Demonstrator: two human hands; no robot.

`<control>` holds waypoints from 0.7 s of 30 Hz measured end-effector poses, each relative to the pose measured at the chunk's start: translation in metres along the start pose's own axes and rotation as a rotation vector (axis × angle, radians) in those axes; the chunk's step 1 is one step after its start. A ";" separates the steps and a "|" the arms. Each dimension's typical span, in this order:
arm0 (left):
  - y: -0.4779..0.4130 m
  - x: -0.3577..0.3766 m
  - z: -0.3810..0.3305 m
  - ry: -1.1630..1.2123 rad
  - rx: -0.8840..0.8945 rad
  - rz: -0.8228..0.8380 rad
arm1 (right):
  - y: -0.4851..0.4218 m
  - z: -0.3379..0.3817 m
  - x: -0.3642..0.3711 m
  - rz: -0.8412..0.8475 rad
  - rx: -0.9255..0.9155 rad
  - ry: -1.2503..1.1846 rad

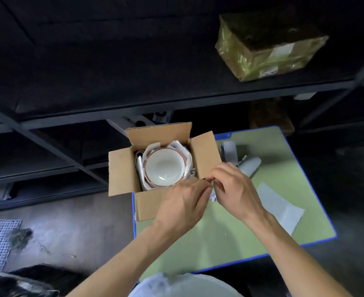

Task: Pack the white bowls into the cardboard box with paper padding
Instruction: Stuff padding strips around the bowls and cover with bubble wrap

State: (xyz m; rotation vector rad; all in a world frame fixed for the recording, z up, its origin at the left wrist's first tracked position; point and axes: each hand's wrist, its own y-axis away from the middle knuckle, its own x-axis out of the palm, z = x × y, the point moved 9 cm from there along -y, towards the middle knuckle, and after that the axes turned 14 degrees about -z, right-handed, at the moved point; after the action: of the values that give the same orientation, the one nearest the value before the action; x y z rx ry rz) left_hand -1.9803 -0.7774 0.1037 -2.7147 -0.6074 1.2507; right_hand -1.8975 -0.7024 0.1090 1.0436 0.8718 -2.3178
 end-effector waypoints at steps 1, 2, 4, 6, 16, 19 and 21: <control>-0.003 0.008 -0.007 0.011 0.015 0.014 | 0.004 -0.009 -0.006 -0.005 0.015 -0.001; -0.005 0.014 -0.012 0.025 0.028 0.020 | 0.008 -0.015 -0.010 -0.005 0.025 0.001; -0.009 0.031 -0.025 0.051 0.058 0.036 | 0.016 -0.034 -0.019 -0.006 0.053 0.019; -0.010 0.053 -0.035 0.050 0.076 0.083 | 0.025 -0.056 -0.026 0.012 0.095 0.054; -0.040 0.168 -0.022 -0.202 0.025 0.305 | 0.064 -0.186 -0.023 0.227 0.358 0.207; -0.057 0.191 -0.014 -0.307 0.011 0.343 | 0.068 -0.215 -0.020 0.287 0.392 0.231; -0.068 0.205 -0.009 -0.357 -0.011 0.365 | 0.069 -0.229 -0.016 0.323 0.403 0.243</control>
State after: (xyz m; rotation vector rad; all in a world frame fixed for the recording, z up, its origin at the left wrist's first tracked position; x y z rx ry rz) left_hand -1.8751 -0.6339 -0.0192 -2.7099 -0.1394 1.8434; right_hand -1.7322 -0.5874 -0.0208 1.5320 0.2816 -2.1601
